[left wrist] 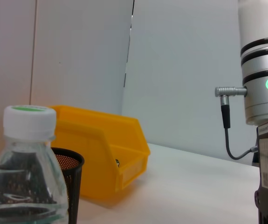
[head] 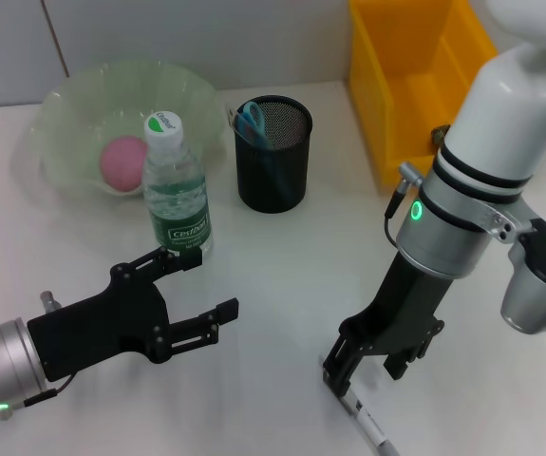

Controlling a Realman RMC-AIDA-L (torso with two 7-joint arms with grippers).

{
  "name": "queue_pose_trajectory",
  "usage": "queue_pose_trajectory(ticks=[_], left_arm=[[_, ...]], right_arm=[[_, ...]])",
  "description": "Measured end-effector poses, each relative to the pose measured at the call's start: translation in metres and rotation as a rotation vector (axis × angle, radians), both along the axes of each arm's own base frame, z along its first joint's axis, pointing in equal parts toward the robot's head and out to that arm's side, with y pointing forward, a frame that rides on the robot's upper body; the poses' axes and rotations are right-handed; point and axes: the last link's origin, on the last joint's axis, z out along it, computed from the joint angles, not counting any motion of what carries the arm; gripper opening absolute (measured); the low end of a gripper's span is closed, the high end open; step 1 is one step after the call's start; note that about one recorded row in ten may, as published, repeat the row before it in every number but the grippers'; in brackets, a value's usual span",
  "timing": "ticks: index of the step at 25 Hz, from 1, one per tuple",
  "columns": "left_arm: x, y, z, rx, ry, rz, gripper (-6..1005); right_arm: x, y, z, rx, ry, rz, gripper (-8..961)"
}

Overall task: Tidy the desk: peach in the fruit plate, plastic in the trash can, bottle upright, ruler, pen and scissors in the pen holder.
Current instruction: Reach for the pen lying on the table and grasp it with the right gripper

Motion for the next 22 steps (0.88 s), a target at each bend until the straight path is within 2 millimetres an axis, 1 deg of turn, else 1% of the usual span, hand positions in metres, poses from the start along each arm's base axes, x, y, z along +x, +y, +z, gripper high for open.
queue_pose_trajectory(ticks=[4, 9, 22], left_arm=[[0.000, 0.001, 0.000, 0.001, 0.002, 0.001, 832], [0.000, 0.002, 0.000, 0.000, 0.009, 0.002, 832], [-0.003, -0.002, -0.001, -0.023, 0.017, 0.010, 832]], right_arm=[[-0.003, 0.004, -0.006, -0.009, -0.017, 0.013, 756], [-0.007, 0.006, -0.009, -0.024, -0.030, 0.027, 756], [-0.010, 0.002, -0.016, -0.054, -0.072, 0.052, 756]])
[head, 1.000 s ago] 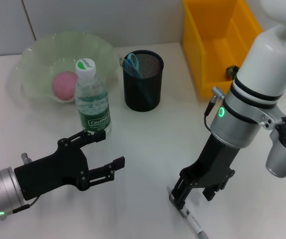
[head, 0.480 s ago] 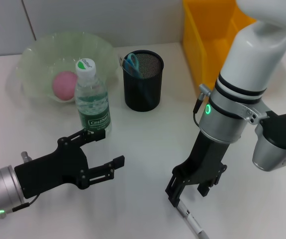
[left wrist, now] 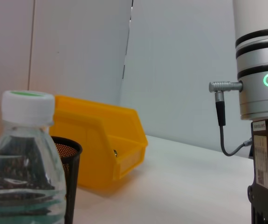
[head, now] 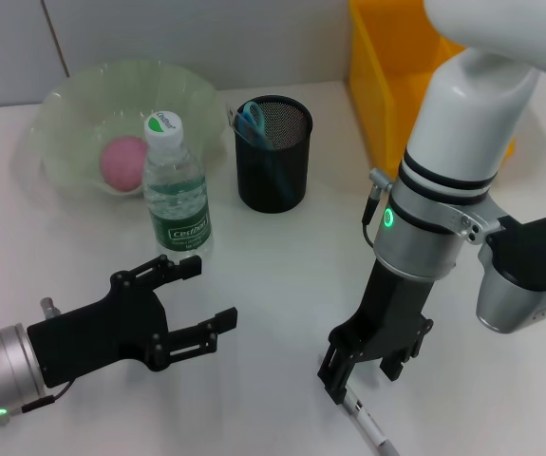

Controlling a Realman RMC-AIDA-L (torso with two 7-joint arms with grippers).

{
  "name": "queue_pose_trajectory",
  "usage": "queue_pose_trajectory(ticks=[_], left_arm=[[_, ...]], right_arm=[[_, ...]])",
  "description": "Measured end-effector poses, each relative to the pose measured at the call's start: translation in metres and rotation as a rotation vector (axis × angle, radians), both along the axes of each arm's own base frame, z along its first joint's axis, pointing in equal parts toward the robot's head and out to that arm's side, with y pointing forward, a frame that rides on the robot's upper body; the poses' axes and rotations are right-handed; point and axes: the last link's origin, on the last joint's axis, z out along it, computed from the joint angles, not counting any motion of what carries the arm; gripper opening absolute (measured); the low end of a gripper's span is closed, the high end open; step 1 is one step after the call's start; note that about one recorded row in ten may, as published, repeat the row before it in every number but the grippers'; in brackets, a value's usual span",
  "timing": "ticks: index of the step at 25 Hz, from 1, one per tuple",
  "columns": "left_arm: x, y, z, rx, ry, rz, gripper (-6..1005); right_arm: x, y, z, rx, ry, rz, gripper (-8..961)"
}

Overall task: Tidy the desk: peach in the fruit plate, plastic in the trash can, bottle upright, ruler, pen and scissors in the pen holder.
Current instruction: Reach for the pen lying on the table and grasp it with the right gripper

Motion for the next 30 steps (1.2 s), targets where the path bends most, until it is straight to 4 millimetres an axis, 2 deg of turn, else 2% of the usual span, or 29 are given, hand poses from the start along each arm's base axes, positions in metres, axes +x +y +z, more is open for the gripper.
queue_pose_trajectory(ticks=[11, 30], left_arm=[[0.001, 0.000, -0.002, -0.013, 0.013, -0.010, 831], [0.002, 0.002, -0.002, -0.016, 0.014, -0.009, 831]], right_arm=[[0.001, -0.001, -0.005, -0.012, -0.028, 0.019, 756], [-0.014, 0.006, -0.011, -0.034, -0.070, 0.052, 755]])
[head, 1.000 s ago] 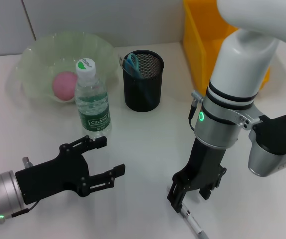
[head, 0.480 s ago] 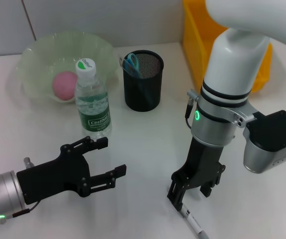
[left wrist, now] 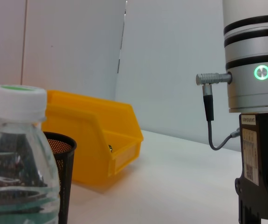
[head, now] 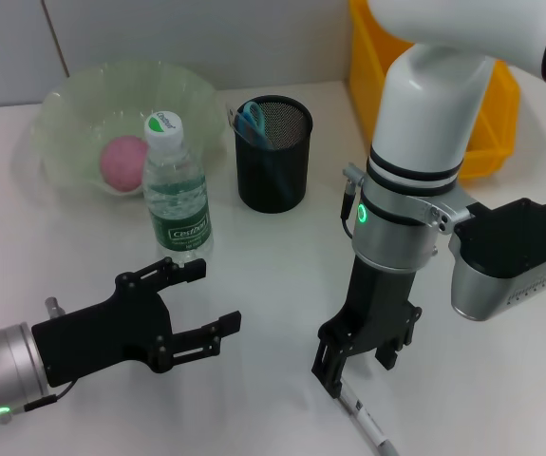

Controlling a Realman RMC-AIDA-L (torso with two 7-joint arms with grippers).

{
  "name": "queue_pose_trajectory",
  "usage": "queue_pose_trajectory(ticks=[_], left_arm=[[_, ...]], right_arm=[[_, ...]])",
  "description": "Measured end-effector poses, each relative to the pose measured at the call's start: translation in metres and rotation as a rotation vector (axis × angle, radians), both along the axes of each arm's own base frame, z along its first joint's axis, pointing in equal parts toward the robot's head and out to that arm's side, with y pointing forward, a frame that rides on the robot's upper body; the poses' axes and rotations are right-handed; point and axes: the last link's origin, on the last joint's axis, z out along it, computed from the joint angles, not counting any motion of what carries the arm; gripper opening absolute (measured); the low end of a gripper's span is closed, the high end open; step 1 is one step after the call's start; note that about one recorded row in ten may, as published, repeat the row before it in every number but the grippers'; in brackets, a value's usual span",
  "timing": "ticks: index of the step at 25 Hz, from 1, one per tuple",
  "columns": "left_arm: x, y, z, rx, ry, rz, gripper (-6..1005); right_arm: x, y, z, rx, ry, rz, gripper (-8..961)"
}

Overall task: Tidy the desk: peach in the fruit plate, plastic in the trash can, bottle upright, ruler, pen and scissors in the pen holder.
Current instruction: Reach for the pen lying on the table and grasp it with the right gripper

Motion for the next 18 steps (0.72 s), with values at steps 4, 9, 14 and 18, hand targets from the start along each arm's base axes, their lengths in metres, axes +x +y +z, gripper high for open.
queue_pose_trajectory(ticks=[4, 9, 14, 18], left_arm=[[0.0012, 0.0014, -0.0005, -0.001, 0.003, -0.004, 831], [0.0016, 0.0008, -0.0022, -0.005, 0.002, -0.001, 831], [0.0020, 0.0010, -0.0025, -0.006, 0.003, -0.003, 831], [0.0020, 0.0010, -0.0025, -0.006, 0.003, -0.003, 831]], right_arm=[[-0.0002, -0.0012, -0.0013, -0.010, -0.011, 0.012, 755], [-0.0020, -0.0018, -0.0023, -0.019, -0.019, 0.022, 755], [-0.0042, -0.0002, -0.0037, -0.023, -0.025, 0.029, 755], [-0.0058, 0.0013, -0.0041, -0.020, -0.027, 0.034, 755]])
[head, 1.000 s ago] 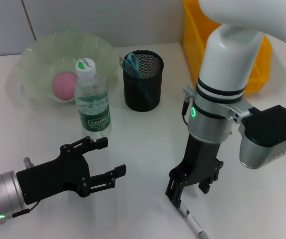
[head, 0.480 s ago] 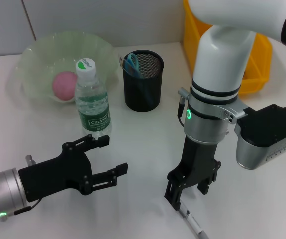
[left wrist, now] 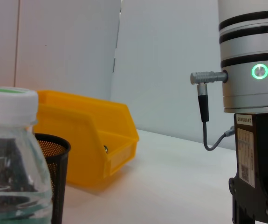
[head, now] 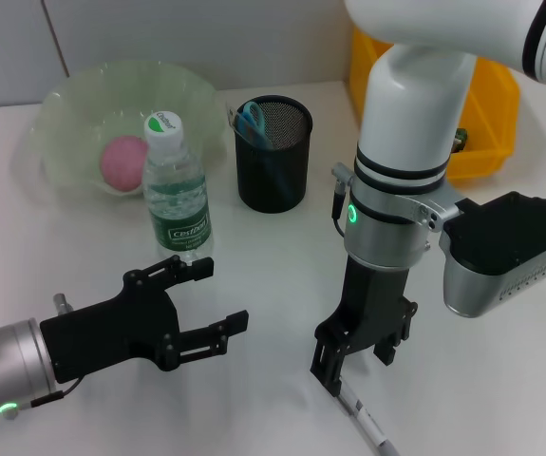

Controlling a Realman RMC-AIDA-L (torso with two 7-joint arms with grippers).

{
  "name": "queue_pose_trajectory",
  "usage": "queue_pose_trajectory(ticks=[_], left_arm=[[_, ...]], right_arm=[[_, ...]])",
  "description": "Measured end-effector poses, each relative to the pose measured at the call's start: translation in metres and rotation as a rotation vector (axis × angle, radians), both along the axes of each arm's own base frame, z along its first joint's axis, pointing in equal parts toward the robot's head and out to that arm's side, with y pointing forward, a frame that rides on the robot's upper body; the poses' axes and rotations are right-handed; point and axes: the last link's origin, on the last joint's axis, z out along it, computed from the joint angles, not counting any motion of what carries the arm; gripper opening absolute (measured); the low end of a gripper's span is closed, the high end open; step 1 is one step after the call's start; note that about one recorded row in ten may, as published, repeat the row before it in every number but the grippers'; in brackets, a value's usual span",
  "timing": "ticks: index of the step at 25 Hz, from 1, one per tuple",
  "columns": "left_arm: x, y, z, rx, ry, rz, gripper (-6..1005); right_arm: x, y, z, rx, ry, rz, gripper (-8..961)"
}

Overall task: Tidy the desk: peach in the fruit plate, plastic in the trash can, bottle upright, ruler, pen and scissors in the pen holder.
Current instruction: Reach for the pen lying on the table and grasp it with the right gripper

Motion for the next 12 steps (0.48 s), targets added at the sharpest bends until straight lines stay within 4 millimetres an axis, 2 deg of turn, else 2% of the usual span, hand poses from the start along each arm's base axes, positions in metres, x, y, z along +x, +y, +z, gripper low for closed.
queue_pose_trajectory(ticks=[12], left_arm=[[0.0038, 0.0015, -0.0017, -0.013, 0.007, -0.022, 831]], right_arm=[[-0.0004, -0.0042, -0.0048, -0.019, -0.004, 0.010, 755]])
